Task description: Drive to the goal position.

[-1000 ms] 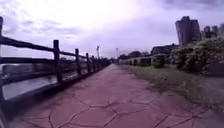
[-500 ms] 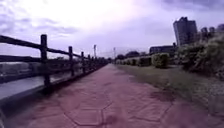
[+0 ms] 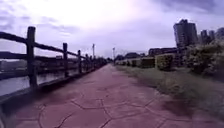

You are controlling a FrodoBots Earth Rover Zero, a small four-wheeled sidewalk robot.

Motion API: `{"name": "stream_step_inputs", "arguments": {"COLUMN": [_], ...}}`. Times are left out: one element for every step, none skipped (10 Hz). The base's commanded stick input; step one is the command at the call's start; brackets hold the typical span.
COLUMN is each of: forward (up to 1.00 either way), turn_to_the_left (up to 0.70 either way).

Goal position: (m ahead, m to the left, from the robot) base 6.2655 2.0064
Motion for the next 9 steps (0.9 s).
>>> {"name": "stream_step_inputs", "arguments": {"forward": [1.0,1.0,1.0,1.0,1.0,1.0,1.0,1.0,1.0], "turn_to_the_left": [0.0,0.0,0.0,0.0,0.0,0.0,0.0,0.0,0.0]}}
